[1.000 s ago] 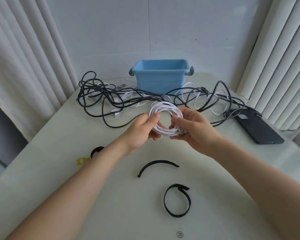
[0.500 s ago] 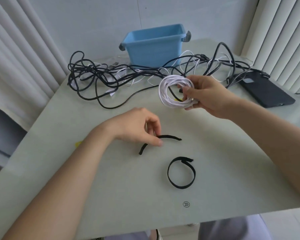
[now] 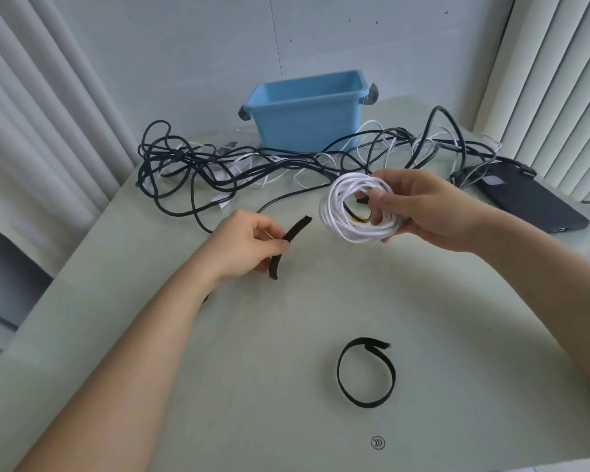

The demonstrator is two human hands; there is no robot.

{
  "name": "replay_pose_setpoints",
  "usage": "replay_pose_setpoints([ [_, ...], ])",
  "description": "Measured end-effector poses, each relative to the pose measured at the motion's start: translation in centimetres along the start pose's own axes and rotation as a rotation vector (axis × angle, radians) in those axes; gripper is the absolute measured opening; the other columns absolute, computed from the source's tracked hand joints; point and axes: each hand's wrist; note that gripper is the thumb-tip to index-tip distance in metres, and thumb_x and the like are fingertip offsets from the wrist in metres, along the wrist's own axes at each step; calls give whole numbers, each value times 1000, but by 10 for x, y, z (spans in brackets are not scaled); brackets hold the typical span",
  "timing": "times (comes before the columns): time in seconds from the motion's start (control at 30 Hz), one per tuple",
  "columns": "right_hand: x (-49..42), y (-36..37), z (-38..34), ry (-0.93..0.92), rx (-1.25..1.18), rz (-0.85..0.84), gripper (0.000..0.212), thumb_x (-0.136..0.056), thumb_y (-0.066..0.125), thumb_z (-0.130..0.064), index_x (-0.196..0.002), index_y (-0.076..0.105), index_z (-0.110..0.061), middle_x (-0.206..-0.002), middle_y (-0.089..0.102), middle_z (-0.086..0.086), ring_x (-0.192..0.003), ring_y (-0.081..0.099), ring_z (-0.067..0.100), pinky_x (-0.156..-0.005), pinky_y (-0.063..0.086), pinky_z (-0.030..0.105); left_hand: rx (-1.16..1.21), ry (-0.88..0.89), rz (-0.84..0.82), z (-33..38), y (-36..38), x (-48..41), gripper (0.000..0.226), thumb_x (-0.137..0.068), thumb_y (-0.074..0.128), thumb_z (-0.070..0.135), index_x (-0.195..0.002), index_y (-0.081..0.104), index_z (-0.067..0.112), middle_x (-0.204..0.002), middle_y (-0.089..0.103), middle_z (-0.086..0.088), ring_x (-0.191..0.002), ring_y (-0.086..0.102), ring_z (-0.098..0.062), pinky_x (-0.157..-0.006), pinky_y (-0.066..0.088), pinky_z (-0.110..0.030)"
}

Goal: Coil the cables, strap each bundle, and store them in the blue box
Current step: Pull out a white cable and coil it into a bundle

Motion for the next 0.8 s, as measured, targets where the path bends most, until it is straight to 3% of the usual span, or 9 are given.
replay_pose_setpoints([
  [0.2, 6, 26, -5, -27, 21, -194, 13, -92, 56, -21, -93, 61, -9, -78, 57, 13, -67, 56, 20, -60, 52, 28, 89, 63, -126, 12, 8, 9, 6, -92, 68, 4, -95, 72, 1, -74, 73, -9, -59, 63, -23, -54, 50, -27],
  [0.3, 4, 31, -3, -30, 49, -171, 15, -92, 56, -23, -95, 61, -9, -78, 57, 14, -65, 57, 20, -60, 52, 30, 109, 121, -156, 16, 9, 11, 19, -93, 63, -2, -95, 75, 13, -63, 68, 3, -57, 58, -15, -51, 44, -19],
  [0.43, 3, 29, -1, -25, 92, -117, 12, -97, 55, -18, -95, 61, -8, -77, 57, 12, -64, 57, 19, -58, 53, 30, 274, 110, -217, 14, 7, 9, 23, -98, 55, -3, -116, 69, -1, -70, 66, 6, -60, 58, -11, -58, 47, -18],
  [0.53, 3, 29, 0, -15, 70, -97, 14, -94, 57, -22, -96, 62, -9, -78, 55, 14, -63, 56, 18, -57, 53, 29, 440, 58, -308, 14, 5, 10, 25, -97, 50, -2, -118, 65, -5, -77, 64, 3, -66, 54, -12, -64, 49, -22],
  [0.7, 2, 31, 3, -15, 57, -61, 10, -98, 55, -16, -97, 64, -12, -75, 55, 13, -62, 55, 17, -57, 53, 30, 709, 14, -474, 17, 3, 12, 42, -83, 53, 28, -116, 61, 4, -86, 58, -3, -74, 52, -15, -65, 47, -26],
  [0.8, 1, 33, 5, -20, 82, -24, 12, -100, 54, -15, -102, 64, -8, -76, 56, 13, -64, 57, 16, -58, 53, 29, 624, 49, -418, 23, 9, 15, 52, -73, 71, 42, -112, 61, 8, -86, 52, -3, -73, 47, -13, -62, 40, -24],
])
Point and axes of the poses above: each hand's wrist, its own x-axis away from the middle knuckle, its own y-axis out of the palm, z = x × y
